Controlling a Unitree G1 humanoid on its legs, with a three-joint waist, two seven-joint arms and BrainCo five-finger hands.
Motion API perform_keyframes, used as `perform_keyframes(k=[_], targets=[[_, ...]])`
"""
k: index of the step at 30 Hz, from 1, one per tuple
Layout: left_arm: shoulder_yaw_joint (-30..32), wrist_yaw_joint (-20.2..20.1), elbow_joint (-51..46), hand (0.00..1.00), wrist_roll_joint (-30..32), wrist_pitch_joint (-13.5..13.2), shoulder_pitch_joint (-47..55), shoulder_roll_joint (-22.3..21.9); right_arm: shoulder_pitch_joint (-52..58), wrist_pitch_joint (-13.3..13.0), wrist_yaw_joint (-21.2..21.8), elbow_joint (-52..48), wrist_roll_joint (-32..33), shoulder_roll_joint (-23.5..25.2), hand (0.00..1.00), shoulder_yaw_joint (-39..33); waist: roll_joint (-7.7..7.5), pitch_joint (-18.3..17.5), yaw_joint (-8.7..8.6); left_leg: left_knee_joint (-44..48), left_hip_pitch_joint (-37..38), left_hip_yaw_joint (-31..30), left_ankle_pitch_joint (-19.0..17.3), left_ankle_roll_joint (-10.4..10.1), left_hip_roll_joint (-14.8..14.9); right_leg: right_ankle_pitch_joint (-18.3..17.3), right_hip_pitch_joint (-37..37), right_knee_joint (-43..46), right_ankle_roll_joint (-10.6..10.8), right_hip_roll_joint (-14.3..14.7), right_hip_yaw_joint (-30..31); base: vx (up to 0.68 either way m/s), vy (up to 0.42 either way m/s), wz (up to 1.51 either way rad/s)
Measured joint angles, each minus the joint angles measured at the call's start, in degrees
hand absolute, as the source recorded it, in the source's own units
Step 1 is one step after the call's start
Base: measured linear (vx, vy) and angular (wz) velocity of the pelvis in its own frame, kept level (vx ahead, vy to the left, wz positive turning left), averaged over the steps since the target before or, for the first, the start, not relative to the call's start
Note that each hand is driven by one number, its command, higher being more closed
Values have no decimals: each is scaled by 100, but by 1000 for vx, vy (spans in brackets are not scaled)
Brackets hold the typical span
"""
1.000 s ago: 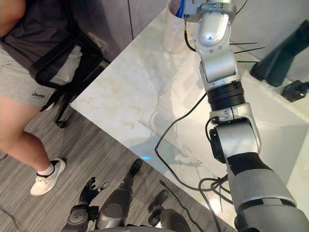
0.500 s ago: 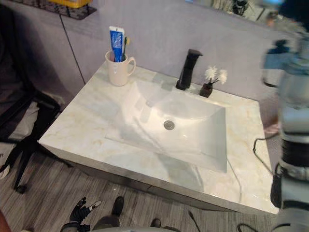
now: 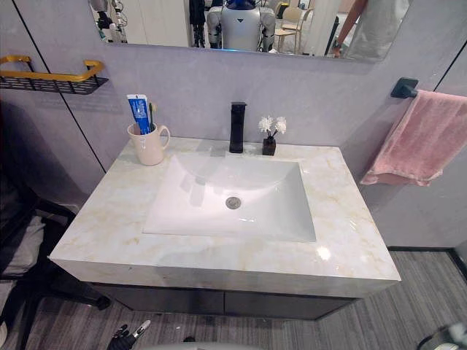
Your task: Organize washtable
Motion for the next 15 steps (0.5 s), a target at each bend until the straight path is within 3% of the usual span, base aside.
perform_keyframes(k=[4, 7, 10, 15], targets=[[-16, 34, -6, 0, -6, 6, -77, -19, 194, 103, 92, 1338, 623, 465, 0, 797, -2, 15, 133, 0, 172, 205, -87, 57, -15, -118, 11, 243, 63, -145, -97, 39, 10, -19], [-91, 118, 10, 0, -63, 7, -161, -39, 181, 289, 709, 2600, 1049, 549, 0, 1610, 45, 45, 150, -1, 241, 360, -147, 63, -32, -150, 17, 320, 105, -221, -125, 46, 18, -13], [-263, 118, 18, 0, -69, 9, -295, -225, 122, 563, 1296, 3350, 1049, 524, 0, 1889, 84, 104, 238, -3, 319, 387, -192, 114, -97, -176, 109, 321, 147, -296, -136, 57, 18, 0], [-383, 110, 31, 0, -64, 3, -363, -253, 58, 775, 1823, 3977, 777, 497, 0, 2231, 61, 148, 267, -3, 378, 380, -239, 110, -185, -202, 214, 327, 236, -372, -147, 64, 12, 2]])
